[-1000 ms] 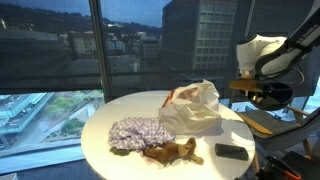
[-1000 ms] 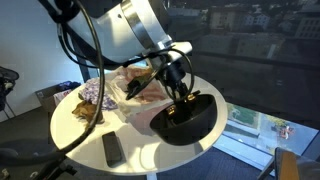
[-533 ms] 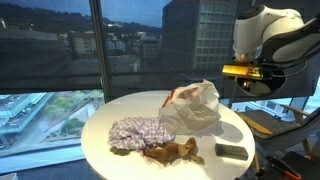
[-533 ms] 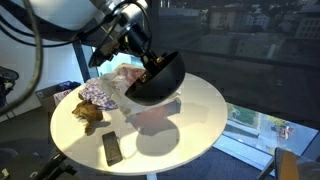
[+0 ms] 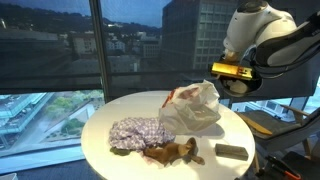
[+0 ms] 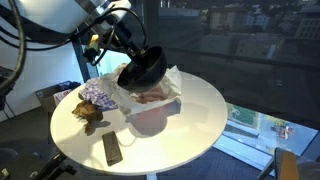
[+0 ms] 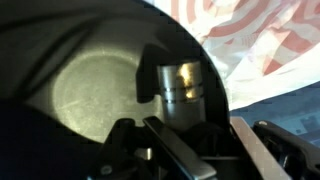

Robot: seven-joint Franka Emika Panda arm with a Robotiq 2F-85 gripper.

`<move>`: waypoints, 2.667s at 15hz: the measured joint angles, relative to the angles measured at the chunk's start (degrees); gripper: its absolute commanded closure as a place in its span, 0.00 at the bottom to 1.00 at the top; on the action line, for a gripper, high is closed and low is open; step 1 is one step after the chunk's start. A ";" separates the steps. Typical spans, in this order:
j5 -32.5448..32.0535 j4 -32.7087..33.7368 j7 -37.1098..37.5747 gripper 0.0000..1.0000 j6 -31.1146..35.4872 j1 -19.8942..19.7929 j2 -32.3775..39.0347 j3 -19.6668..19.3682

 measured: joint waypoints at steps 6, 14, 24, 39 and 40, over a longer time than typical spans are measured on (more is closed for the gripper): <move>0.69 4.15 -4.05 0.96 6.87 0.62 10.45 -0.28; 6.08 10.70 -14.82 0.97 10.03 2.93 21.96 0.29; 29.31 13.60 -35.73 0.96 9.65 3.24 30.22 5.01; 20.26 20.72 -43.37 0.66 28.00 0.43 43.26 6.58; 20.34 21.61 -44.18 0.65 28.37 -0.63 44.90 7.37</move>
